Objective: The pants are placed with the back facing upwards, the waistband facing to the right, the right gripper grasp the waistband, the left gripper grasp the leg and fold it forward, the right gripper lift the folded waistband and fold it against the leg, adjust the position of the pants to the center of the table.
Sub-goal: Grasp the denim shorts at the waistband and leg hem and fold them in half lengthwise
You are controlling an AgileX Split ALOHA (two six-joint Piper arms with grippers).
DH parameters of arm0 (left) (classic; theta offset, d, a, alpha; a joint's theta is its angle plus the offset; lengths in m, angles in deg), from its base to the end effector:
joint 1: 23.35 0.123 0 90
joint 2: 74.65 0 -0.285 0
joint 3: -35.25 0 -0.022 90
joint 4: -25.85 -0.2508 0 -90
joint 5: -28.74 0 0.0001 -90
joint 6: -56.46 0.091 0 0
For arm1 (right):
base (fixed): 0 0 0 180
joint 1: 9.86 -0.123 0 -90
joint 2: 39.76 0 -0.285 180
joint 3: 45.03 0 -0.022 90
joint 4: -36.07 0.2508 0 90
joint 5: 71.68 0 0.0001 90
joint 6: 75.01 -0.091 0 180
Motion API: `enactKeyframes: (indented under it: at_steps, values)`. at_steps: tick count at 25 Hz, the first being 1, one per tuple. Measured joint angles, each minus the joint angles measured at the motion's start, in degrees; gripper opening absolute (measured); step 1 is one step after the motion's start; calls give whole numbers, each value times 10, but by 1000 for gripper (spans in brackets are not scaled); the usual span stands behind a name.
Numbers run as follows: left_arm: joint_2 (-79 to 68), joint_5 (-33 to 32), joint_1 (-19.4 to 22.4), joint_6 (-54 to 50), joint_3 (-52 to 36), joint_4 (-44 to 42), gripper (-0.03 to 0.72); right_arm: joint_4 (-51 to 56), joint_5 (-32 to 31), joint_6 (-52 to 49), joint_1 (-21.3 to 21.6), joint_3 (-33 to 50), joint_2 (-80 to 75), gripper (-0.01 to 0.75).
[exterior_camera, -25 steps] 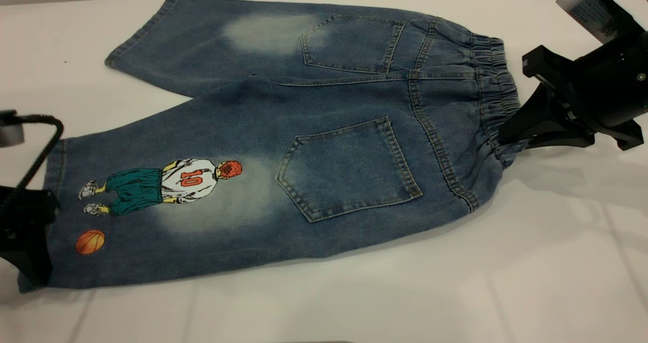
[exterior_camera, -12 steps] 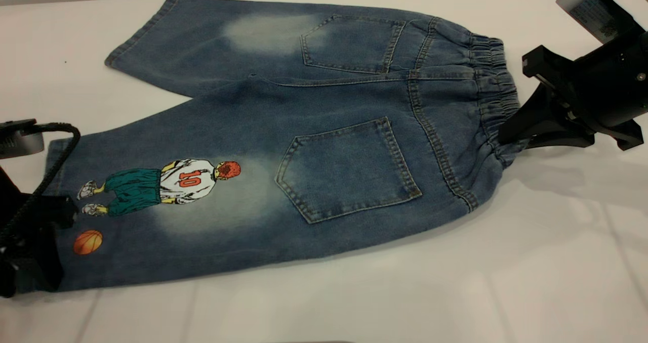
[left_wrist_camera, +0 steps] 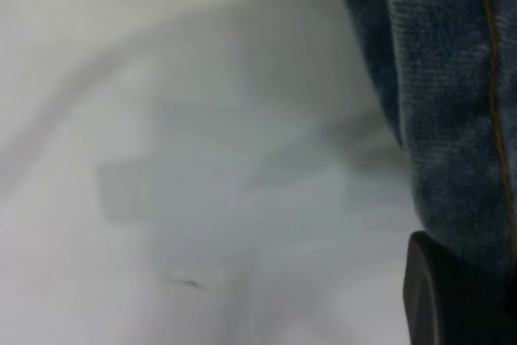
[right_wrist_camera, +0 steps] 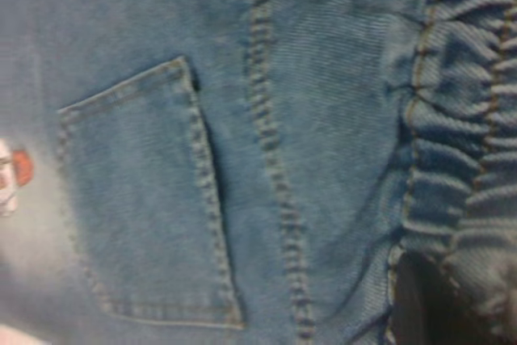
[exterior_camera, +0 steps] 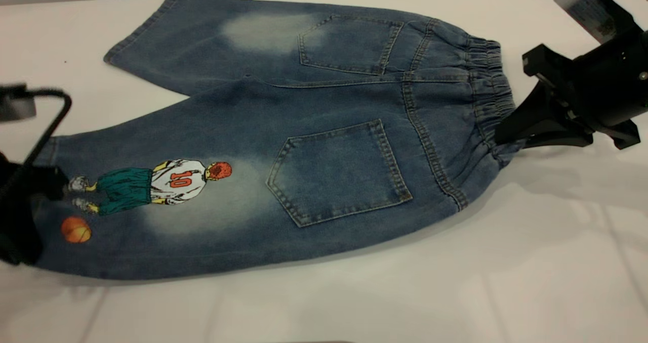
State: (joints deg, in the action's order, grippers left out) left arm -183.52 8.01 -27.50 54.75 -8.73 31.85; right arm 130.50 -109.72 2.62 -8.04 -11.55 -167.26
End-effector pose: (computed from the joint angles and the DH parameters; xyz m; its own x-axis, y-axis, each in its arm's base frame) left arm 0.2356 -0.0205 0.0892 -0.9926 -0.0557 -0.1080 -0.0504 0.9974 -0.0509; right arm 0.3051 0.0463 0.0529 -0.9432 0.2738 -0.1883 0.0857 0.7481 0.6580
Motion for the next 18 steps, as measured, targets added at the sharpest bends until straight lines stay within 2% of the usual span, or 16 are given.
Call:
enactKeyframes:
  at_steps: [8,14,18]
  values:
    - [150,-79,-62,1,-2,9,48,-22,-10,-4,12,45,61,34]
    - [250,-115,-63,0,-2,18,48,-25,6,7,26,115,145,34]
    - [280,-96,-63,0,-2,18,48,-28,10,8,39,126,187,34]
